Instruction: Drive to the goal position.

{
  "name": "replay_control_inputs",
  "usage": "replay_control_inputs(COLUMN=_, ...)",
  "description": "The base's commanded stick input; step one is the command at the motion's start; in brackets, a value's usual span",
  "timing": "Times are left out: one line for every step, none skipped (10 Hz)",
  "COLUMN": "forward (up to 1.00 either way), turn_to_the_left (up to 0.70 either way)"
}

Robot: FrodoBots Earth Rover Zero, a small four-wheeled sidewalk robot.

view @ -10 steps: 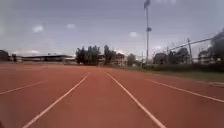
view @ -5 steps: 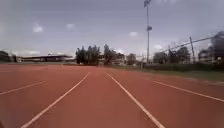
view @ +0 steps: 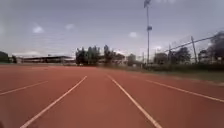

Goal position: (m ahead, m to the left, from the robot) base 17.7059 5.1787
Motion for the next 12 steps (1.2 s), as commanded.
replay_control_inputs(forward=0.45, turn_to_the_left=0.00)
replay_control_inputs(forward=0.45, turn_to_the_left=0.00)
replay_control_inputs(forward=0.45, turn_to_the_left=0.00)
replay_control_inputs(forward=0.45, turn_to_the_left=0.00)
replay_control_inputs(forward=0.45, turn_to_the_left=0.00)
replay_control_inputs(forward=0.45, turn_to_the_left=0.00)
replay_control_inputs(forward=0.45, turn_to_the_left=0.00)
replay_control_inputs(forward=0.45, turn_to_the_left=0.00)
replay_control_inputs(forward=0.45, turn_to_the_left=0.00)
replay_control_inputs(forward=0.45, turn_to_the_left=0.00)
replay_control_inputs(forward=0.45, turn_to_the_left=0.00)
replay_control_inputs(forward=0.45, turn_to_the_left=0.00)
